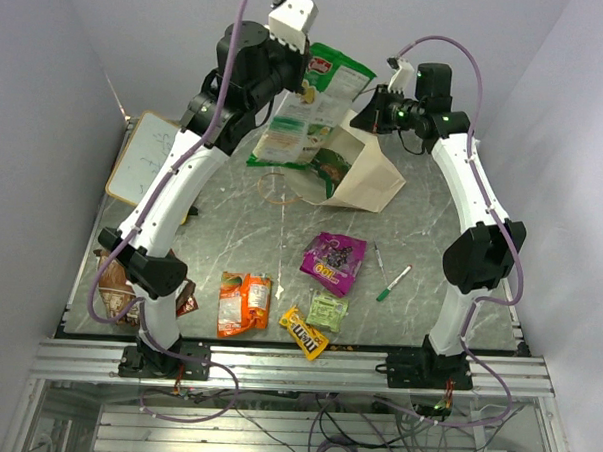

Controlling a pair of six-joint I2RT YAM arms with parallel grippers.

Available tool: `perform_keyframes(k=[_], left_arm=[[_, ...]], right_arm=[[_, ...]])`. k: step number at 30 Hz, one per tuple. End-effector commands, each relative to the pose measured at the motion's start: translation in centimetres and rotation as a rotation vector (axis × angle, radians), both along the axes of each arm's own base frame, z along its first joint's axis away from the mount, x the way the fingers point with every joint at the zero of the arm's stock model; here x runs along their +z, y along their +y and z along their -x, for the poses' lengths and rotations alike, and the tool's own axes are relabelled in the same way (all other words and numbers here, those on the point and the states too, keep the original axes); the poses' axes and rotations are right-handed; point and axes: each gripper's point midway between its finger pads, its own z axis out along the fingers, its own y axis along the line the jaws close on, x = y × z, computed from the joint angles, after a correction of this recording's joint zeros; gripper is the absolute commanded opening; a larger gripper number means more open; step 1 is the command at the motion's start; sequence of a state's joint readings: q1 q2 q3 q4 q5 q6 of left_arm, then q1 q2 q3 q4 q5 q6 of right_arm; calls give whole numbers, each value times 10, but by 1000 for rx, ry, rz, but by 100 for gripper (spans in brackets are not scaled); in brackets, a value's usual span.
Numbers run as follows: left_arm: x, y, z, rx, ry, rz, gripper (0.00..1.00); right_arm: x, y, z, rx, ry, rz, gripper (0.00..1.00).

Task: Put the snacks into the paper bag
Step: Place the snack in the paper bag.

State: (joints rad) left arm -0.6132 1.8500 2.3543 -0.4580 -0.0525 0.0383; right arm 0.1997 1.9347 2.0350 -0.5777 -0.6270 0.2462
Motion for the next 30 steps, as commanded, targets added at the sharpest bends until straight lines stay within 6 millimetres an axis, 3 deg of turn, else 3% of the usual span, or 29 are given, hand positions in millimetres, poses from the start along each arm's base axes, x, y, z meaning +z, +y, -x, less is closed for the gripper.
perform_keyframes(k=[1, 6, 13, 26, 30], left_arm=[[54, 22, -2, 137, -34, 279, 7], [52, 23, -7, 194, 18, 390, 7], [47, 37, -21, 324, 69, 544, 7], [29, 17, -47, 416, 56, 643, 7], [3, 2, -47, 377, 123, 593, 7]], right_arm=[[49, 4, 0, -43, -117, -70, 0], [61, 4, -4, -75, -131, -110, 0], [61, 12, -5, -98, -111, -182, 0], [57, 32, 1, -57, -72, -244, 0], [50, 30, -1, -70, -56, -244, 0]])
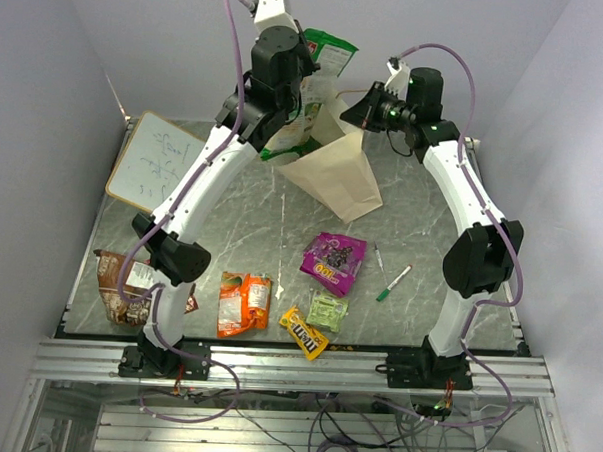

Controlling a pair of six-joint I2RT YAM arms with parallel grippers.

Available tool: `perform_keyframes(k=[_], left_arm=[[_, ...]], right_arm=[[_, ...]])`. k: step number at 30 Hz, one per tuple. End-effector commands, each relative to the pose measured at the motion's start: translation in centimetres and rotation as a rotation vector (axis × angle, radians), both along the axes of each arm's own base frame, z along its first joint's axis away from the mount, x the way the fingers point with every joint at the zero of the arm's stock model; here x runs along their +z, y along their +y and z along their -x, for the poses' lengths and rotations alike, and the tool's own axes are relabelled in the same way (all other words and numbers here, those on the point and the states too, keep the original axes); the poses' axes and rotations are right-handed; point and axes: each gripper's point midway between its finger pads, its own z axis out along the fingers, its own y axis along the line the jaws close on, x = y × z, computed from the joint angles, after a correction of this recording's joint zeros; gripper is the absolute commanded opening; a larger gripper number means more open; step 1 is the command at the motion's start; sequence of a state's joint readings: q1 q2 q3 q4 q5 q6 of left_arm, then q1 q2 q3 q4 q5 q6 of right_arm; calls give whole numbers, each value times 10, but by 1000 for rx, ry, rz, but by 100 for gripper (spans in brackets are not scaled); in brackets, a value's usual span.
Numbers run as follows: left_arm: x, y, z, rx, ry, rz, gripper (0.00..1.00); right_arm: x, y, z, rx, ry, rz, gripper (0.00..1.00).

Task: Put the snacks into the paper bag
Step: Place the snack in the paper bag.

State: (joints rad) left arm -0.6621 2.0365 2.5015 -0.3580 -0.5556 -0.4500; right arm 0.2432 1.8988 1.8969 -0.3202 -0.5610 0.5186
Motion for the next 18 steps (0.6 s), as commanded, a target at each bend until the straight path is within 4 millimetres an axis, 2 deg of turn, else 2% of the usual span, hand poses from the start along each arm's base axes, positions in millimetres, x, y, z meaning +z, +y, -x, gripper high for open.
perform_keyframes(k=[1, 4, 8, 14, 18], left_arm=[[3, -10, 8, -39, -10, 45, 7], [-20, -15, 13, -78, 47, 2, 7], [-39, -10, 22, -93, 96, -37, 8], [-56, -3, 29, -103, 123, -99, 16], [-67, 0, 30, -150, 152, -102, 15]], right_arm=[[40, 3, 8, 19, -97, -60, 0], [40, -1, 5, 7, -98, -61, 0], [42, -8, 2, -2, -101, -66, 0], [42, -16, 0, -3, -98, -73, 0], [43, -21, -1, -8, -98, -81, 0]])
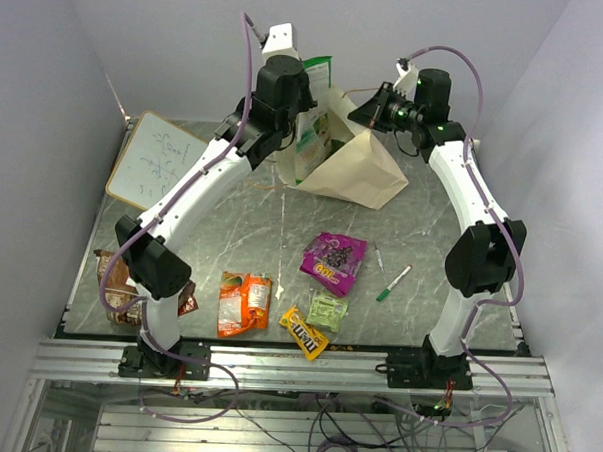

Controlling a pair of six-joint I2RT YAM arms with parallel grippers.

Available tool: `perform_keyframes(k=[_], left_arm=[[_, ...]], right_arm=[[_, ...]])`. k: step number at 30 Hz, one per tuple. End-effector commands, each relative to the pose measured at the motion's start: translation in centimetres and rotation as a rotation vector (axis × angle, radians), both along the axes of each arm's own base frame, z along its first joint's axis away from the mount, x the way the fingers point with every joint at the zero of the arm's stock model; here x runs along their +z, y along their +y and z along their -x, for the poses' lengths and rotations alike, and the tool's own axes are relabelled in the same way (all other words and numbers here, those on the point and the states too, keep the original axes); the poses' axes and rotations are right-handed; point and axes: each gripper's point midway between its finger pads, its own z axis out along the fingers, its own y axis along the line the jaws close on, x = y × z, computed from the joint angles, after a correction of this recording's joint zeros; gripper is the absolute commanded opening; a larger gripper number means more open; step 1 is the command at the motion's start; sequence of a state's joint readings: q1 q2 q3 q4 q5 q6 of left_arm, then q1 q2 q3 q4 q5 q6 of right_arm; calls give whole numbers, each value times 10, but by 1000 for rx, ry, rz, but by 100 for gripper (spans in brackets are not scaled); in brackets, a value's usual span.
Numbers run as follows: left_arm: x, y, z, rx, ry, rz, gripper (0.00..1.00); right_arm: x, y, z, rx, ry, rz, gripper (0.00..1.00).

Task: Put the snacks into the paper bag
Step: Place the snack in the paper bag.

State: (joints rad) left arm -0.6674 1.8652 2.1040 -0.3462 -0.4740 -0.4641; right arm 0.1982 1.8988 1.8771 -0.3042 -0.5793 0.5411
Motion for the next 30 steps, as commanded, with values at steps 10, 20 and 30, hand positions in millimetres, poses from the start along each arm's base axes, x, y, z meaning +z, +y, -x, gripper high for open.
perform_keyframes(k=[10, 20, 30], left_arm=[[-9, 4, 19, -246, 6, -38, 49], [-75, -6, 18, -309, 83, -110, 67], [-35, 22, 24, -399, -39, -350, 100]], right_arm=[[56, -5, 6, 30, -118, -93, 0], [63, -7, 5, 38, -124, -115, 0], [48, -9, 7, 62, -119, -63, 0]])
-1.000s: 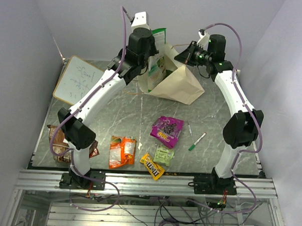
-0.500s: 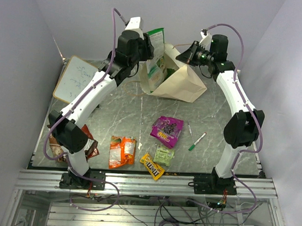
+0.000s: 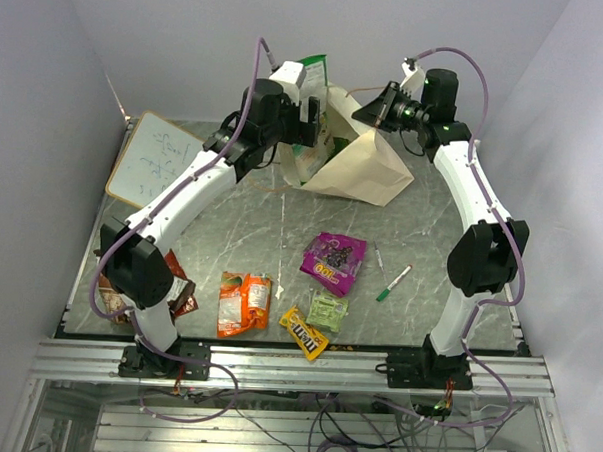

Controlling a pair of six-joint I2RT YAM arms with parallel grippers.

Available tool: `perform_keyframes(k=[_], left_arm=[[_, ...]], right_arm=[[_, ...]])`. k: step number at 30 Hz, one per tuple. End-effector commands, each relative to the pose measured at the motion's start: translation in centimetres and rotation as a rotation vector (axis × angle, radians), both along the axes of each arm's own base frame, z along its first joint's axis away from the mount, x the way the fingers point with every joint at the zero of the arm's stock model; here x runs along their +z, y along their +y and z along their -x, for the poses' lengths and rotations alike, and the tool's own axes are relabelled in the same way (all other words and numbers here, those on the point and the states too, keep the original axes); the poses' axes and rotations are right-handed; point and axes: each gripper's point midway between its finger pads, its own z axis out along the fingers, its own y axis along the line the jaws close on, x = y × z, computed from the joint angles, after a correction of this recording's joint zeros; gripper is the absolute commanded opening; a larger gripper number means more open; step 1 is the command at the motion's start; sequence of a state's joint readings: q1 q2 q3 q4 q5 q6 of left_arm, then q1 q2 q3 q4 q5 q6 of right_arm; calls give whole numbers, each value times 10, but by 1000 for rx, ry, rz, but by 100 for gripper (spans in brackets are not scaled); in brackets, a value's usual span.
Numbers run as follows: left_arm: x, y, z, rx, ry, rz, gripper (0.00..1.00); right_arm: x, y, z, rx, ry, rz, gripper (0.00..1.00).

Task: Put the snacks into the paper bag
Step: Place the snack in the paper bag.

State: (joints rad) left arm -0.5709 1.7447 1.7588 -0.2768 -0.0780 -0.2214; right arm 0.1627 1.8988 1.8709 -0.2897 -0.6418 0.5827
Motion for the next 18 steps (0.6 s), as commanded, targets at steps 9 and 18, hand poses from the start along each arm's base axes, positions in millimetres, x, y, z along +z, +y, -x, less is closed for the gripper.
perform_keyframes(k=[9, 18], left_arm=[[50, 52, 13, -166, -19, -194, 100], [65, 52, 18, -222, -19, -252, 100]], right_arm=[[36, 7, 13, 138, -149, 29, 0], [25, 13, 20, 209, -130, 71, 0]])
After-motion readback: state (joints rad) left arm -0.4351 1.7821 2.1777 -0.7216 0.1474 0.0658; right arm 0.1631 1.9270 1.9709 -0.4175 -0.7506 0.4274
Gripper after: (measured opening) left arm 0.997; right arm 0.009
